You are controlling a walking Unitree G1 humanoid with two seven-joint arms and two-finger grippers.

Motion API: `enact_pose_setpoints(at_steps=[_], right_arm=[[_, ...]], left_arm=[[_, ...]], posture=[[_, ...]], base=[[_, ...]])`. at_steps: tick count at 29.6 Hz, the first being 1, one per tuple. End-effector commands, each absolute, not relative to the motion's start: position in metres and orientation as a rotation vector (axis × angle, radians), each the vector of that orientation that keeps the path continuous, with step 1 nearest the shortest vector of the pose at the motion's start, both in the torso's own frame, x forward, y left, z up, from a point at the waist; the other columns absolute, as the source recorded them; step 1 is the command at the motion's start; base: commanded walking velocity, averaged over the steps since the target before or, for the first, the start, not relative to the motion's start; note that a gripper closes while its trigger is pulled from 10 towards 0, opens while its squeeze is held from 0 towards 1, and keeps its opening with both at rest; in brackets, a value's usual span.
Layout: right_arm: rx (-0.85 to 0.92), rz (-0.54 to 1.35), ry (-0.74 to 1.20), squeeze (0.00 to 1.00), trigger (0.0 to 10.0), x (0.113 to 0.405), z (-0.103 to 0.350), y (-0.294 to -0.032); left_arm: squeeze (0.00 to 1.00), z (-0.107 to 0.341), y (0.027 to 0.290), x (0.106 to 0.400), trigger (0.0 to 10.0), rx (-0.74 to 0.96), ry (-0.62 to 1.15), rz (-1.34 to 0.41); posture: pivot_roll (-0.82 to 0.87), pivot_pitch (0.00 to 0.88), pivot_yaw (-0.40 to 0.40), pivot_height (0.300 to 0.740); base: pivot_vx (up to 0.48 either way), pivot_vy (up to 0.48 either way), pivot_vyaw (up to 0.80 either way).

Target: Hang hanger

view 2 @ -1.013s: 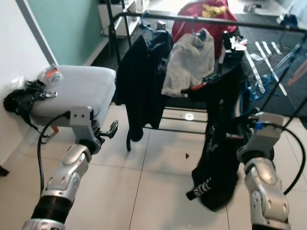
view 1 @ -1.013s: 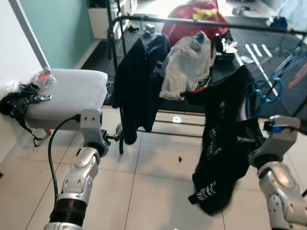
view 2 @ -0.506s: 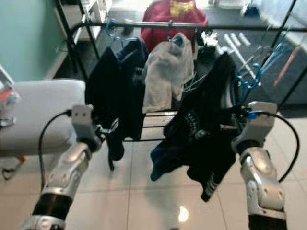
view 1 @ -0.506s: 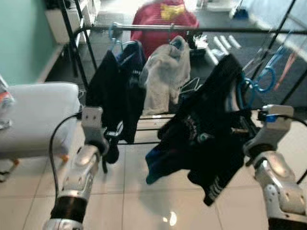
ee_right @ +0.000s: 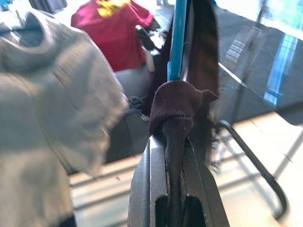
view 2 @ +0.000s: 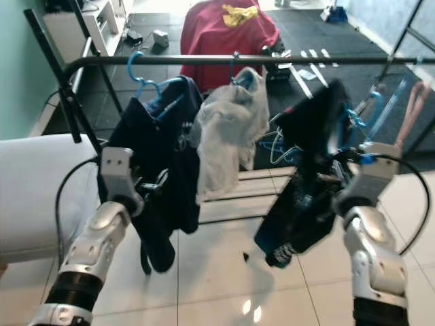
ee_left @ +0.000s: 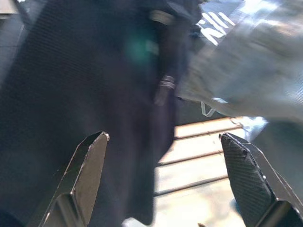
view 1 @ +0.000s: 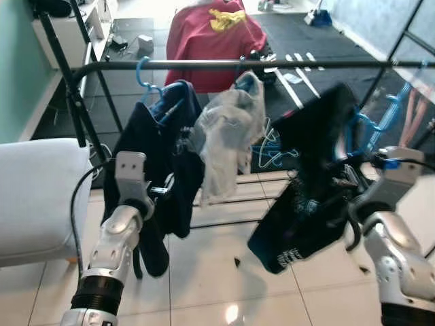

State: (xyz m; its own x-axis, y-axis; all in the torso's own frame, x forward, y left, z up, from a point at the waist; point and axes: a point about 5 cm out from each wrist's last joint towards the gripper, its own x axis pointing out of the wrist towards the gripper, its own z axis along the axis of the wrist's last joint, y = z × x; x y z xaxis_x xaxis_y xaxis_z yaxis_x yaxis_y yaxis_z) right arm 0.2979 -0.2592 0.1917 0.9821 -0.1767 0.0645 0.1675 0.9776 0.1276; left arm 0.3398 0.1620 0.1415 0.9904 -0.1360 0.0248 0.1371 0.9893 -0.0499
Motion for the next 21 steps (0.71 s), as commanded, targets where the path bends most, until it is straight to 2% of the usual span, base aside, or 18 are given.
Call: enact_pose_setpoints(at_steps=[1, 8, 18, 21], right_arm=[[0.144, -0.177, -0.089, 0.0, 10.0, 0.298, 0.196, -0.259], [0.095, -0.156, 0.033, 0.0, 10.0, 0.304, 0.194, -0.272], [0.104, -0.238, 0.01, 0.0, 10.0, 0.318, 0.209, -0.311], [0.099, -0.236, 0.016, 0.0, 10.0, 0.322, 0.21, -0.314]], left_arm=[[0.0, 0.132, 0.167, 0.336, 10.0, -0.052, 0.017, -0.121], [0.0, 0.133, 0.169, 0.336, 10.0, -0.062, 0.017, -0.1], [0.0, 0.146, 0.175, 0.333, 10.0, -0.059, -0.045, -0.093], [0.0, 0.148, 0.175, 0.332, 10.0, -0.058, -0.052, -0.095]], posture=[[-0.08, 0.162, -0.01, 0.74], [-0.08, 0.163, -0.009, 0.74], [-0.06, 0.156, 0.002, 0.74], [-0.06, 0.156, 0.002, 0.74]], base=[[0.315, 0.0, 0.0], [0.045, 0.0, 0.0], [0.0, 0.0, 0.0], [0.0, 0.0, 0.0]])
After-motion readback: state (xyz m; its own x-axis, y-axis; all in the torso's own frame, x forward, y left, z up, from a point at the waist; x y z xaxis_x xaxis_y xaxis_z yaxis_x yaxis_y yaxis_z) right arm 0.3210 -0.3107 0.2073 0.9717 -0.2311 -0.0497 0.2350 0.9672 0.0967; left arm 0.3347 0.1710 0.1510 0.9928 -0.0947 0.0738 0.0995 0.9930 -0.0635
